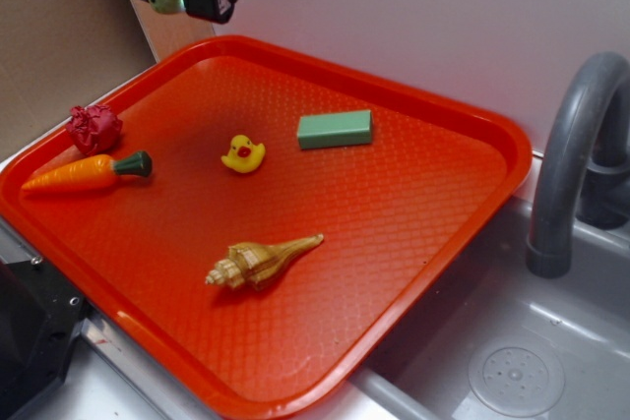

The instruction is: Grab the green animal.

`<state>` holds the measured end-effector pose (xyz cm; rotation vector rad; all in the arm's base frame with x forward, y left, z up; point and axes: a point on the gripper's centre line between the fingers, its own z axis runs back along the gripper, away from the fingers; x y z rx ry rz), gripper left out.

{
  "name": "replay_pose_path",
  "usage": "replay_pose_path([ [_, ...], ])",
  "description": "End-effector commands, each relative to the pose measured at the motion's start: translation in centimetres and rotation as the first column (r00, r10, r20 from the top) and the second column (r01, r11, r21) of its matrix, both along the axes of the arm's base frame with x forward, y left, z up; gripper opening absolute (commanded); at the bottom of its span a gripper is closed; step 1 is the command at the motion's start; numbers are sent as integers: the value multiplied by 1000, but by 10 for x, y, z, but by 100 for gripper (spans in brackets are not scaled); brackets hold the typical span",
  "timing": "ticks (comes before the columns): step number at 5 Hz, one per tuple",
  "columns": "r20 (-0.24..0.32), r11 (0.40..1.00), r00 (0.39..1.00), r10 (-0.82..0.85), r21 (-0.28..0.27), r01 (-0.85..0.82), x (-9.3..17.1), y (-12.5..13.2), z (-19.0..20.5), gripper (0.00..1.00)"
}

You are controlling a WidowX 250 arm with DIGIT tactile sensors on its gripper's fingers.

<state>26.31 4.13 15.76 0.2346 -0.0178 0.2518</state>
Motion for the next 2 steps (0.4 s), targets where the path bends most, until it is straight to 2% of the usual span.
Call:
replay_pose_path([
  [1, 128, 921, 917, -378, -45, 386, -15, 10, 63, 0],
  [2, 142, 918, 915, -378, -67, 390, -15, 15, 70, 0],
])
